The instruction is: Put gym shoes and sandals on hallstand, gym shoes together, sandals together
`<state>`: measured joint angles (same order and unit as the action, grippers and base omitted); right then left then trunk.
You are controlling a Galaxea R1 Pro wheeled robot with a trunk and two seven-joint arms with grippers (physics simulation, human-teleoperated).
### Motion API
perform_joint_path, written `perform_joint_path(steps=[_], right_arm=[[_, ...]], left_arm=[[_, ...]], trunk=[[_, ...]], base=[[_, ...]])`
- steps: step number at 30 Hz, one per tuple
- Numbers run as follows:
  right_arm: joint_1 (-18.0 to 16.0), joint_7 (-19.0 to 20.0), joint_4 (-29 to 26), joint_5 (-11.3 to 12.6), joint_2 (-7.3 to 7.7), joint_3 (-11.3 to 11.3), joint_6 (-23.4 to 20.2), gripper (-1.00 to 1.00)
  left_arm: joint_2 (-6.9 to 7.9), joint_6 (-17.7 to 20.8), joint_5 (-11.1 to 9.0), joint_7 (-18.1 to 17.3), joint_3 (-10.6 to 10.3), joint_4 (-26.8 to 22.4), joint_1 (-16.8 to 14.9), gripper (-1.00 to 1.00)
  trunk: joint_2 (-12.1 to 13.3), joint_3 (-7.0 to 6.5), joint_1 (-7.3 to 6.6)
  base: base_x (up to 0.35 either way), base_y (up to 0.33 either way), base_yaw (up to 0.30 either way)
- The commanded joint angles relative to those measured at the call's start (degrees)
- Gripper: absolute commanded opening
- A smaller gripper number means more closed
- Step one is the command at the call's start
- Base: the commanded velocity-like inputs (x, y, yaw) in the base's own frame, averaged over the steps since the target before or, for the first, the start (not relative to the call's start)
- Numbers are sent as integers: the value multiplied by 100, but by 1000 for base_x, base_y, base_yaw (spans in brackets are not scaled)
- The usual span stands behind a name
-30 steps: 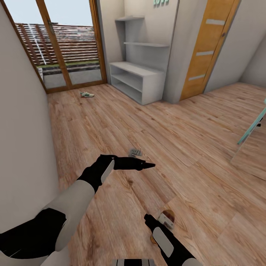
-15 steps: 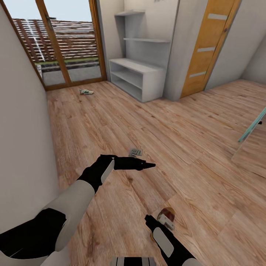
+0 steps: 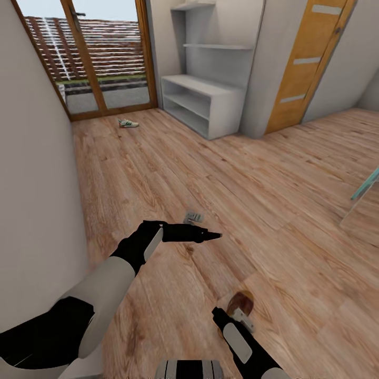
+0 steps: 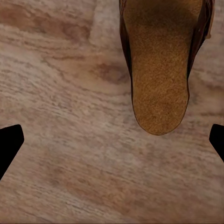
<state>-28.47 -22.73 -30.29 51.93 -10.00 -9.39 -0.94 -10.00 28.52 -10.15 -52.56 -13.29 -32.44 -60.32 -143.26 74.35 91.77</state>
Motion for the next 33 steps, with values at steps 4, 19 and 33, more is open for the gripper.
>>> perform_joint_path(steps=[4,19,33], right_arm=[[-1,-38,-5,11,0,16,-11,100],[-1,-38,-12,-23,0,17,-4,100],[-1,-38,-20,-23,0,33,5,100]], left_arm=[[0,49,-40,0,-7,1,-3,100],[0,49,-32,0,-7,1,0,100],[0,47,-37,-5,-9,-10,0,100]], trunk=[[-5,77,4],[-14,266,22],[-17,360,27]], base=[[0,0,129],[0,0,42],[0,0,79]])
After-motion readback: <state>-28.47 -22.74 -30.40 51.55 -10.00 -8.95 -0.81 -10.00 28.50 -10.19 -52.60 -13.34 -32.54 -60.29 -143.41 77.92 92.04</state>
